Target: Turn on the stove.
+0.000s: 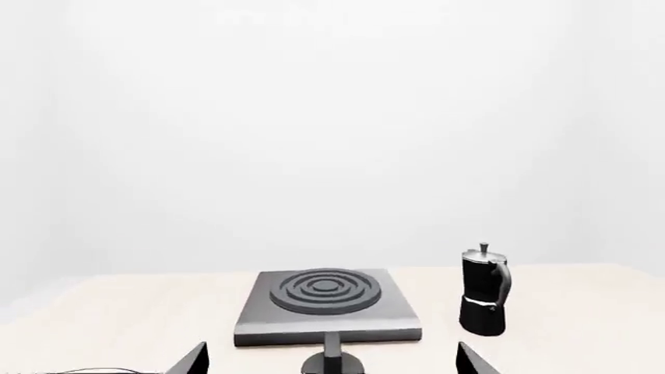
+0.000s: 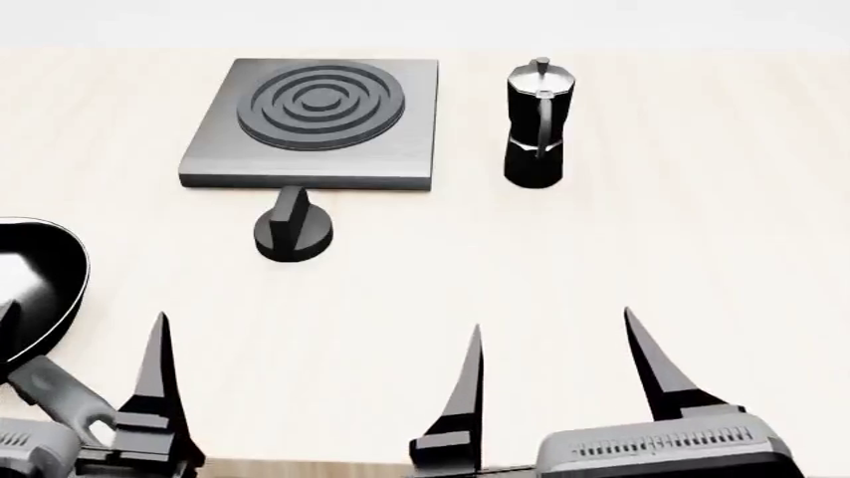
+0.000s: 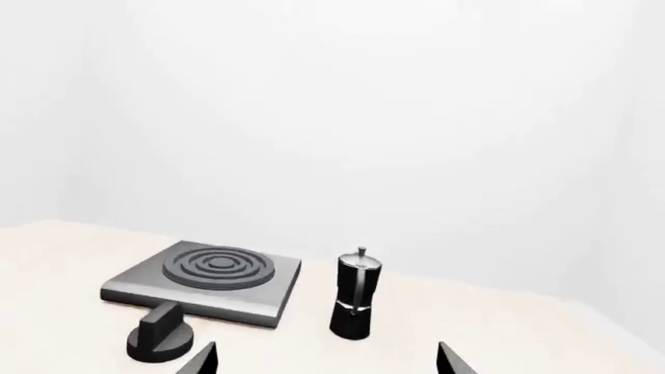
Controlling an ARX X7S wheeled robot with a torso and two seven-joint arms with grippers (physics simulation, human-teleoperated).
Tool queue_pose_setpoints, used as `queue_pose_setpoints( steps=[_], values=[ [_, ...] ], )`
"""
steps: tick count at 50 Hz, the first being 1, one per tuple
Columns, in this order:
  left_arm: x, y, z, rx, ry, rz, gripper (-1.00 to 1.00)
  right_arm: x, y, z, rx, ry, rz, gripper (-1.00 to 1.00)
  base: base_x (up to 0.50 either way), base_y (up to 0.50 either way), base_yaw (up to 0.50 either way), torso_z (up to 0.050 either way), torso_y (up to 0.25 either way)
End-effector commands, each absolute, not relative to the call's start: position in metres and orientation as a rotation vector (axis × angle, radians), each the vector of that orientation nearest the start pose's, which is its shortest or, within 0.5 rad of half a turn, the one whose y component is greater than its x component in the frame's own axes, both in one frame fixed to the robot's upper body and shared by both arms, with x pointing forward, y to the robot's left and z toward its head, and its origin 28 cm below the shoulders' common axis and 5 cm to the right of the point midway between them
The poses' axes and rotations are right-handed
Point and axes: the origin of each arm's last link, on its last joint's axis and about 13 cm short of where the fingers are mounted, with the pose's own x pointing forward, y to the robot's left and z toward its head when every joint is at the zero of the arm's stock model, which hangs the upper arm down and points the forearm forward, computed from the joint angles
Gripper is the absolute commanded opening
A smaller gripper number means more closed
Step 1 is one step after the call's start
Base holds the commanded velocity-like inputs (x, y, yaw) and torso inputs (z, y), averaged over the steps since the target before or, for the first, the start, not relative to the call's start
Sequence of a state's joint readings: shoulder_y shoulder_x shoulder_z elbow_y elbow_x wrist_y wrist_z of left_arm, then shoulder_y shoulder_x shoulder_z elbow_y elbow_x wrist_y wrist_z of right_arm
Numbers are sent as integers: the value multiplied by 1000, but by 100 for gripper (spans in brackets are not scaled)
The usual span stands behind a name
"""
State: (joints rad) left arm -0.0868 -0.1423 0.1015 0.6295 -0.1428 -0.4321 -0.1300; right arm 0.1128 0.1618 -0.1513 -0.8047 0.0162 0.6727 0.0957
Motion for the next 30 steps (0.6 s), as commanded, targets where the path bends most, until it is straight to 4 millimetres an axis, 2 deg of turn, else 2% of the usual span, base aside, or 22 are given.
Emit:
queue_pose_setpoints(
  steps=[1, 14, 30],
  values=[
    [204, 198, 158, 0, -357, -103, 100, 186, -94, 173, -167, -291, 79, 100, 0, 0, 0, 0, 0],
    [199, 196, 178, 6, -432, -121, 100, 185, -93, 187, -172, -334, 90, 100, 0, 0, 0, 0, 0],
    [198, 197, 176, -1, -423, -105, 100, 180, -93, 187, -196, -340, 81, 100, 0, 0, 0, 0, 0]
  ],
)
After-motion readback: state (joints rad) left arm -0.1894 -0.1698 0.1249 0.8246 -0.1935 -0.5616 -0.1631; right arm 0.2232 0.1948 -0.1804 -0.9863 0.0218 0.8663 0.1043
